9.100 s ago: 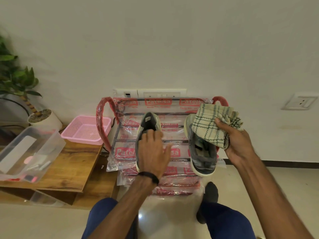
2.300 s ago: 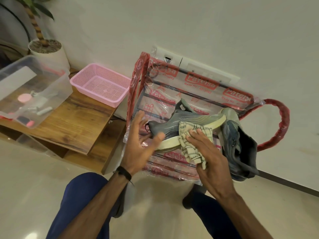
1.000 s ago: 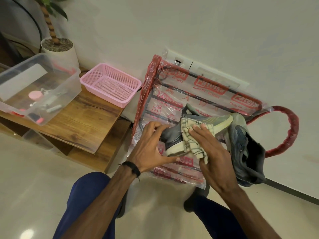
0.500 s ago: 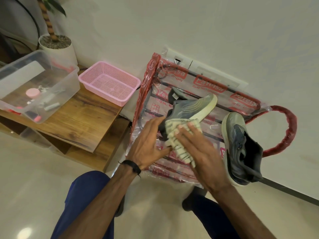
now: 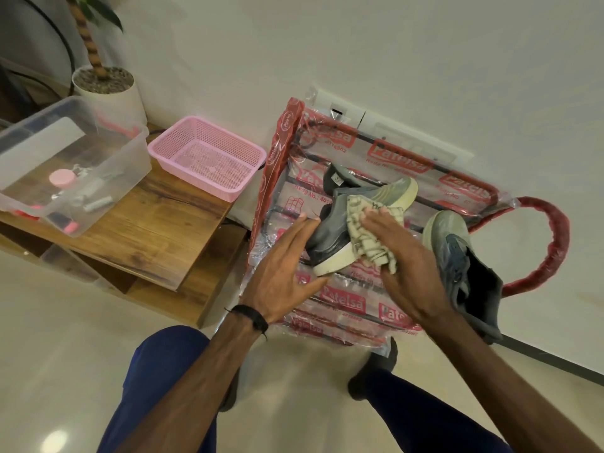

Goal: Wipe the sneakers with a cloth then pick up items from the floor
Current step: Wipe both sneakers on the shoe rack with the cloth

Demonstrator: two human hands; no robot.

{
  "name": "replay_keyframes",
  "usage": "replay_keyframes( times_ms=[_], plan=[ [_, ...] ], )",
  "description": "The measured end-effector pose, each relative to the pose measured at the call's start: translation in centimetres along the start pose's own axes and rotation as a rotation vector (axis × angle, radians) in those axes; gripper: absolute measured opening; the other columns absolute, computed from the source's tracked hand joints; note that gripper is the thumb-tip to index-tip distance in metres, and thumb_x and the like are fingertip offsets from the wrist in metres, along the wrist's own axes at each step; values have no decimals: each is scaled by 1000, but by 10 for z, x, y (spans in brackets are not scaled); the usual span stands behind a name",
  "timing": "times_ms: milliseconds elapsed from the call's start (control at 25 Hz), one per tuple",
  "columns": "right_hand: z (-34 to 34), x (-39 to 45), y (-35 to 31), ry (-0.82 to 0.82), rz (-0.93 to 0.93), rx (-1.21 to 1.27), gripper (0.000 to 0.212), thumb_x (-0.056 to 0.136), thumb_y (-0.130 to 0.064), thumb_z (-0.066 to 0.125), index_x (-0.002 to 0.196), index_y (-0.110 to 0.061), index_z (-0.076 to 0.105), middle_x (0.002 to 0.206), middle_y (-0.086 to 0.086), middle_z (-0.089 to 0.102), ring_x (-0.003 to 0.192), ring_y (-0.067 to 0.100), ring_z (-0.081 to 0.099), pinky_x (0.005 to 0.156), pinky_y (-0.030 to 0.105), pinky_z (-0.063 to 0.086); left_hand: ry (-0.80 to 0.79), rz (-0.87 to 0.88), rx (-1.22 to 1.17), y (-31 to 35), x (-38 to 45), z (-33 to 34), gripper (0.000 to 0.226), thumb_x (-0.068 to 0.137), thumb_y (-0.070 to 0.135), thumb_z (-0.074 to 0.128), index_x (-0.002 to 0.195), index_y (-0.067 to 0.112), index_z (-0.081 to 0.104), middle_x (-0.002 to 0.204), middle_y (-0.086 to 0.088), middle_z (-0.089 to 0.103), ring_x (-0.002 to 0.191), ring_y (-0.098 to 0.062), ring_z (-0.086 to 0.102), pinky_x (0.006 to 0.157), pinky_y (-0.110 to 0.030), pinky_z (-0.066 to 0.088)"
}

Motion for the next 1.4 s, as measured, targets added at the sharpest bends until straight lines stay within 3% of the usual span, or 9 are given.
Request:
replay_keyframes(
  times_ms=[160, 320, 480, 640, 760, 920, 1160, 1320, 1400],
  plan=[
    [21, -19, -38, -121, -416, -178, 51, 95, -22, 59, 145, -19, 49, 154, 5, 44, 147, 23, 36, 115, 54, 35, -46, -35, -87, -1, 1, -4, 95, 77, 57, 73, 155, 23, 30, 161, 1, 33, 139, -12, 43, 108, -32, 43],
    [-7, 14, 8, -22, -48, -69, 49, 96, -26, 53, 145, -19, 52, 152, 4, 47, 148, 21, 33, 115, 55, 36, -24, -62, -144, -2, 3, -5, 91, 74, 44, 85, 149, 25, 37, 146, 4, 47, 124, 6, 42, 96, 1, 31],
    [10, -12, -26, -190, -418, -171, 49, 96, -21, 61, 144, -18, 52, 153, 5, 45, 148, 21, 33, 118, 49, 33, -33, -30, -190, -1, 5, -3, 89, 71, 47, 86, 143, 24, 38, 134, 7, 48, 121, -4, 49, 96, -12, 41],
    [-10, 5, 4, -79, -100, -10, 53, 93, -24, 63, 144, -17, 52, 151, 3, 48, 148, 18, 34, 117, 53, 35, -43, -22, -179, 2, 9, 0, 96, 63, 53, 88, 138, 26, 34, 134, 6, 44, 121, -9, 48, 95, -19, 48],
    [1, -9, -7, -137, -201, -70, 61, 89, -14, 70, 146, -17, 50, 153, 2, 46, 149, 17, 31, 118, 50, 34, -92, -51, -242, 3, 8, 1, 101, 58, 57, 90, 136, 33, 31, 132, 9, 40, 120, -3, 46, 93, -14, 47],
    [-13, -2, 12, -24, -26, 33, 53, 92, -20, 55, 144, -17, 52, 151, 1, 48, 148, 16, 33, 117, 53, 34, -118, -236, -574, -10, 7, -5, 67, 77, 54, 77, 134, 32, 49, 134, 15, 52, 120, 1, 54, 100, -25, 51],
    [16, -34, -52, -140, -430, -238, 59, 88, -16, 68, 144, -12, 52, 154, 7, 43, 148, 27, 33, 116, 50, 36, 29, -149, -442, -17, 10, -21, 39, 99, 41, 53, 130, 20, 65, 126, 6, 67, 120, -13, 61, 94, -46, 56],
    [2, -10, -25, -20, -133, -241, 67, 85, -6, 75, 146, -14, 49, 154, 7, 45, 149, 26, 31, 111, 55, 42, 34, -189, -534, -19, 9, -21, 30, 101, 27, 60, 129, 18, 67, 124, 6, 69, 119, -10, 63, 95, -46, 56],
    [15, -23, -45, -69, -297, -305, 70, 82, -6, 79, 145, -13, 51, 153, 9, 46, 147, 29, 34, 113, 56, 39, 23, -177, -549, -18, 8, -20, 31, 101, 25, 59, 129, 17, 66, 124, 5, 69, 120, -12, 63, 96, -47, 55]
  ],
)
Point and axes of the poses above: each hand's wrist, its own x-axis towards the middle knuckle, its own z-axis out of the palm, y = z × x, the point moved 7 cm from there along x, towards the middle knuckle
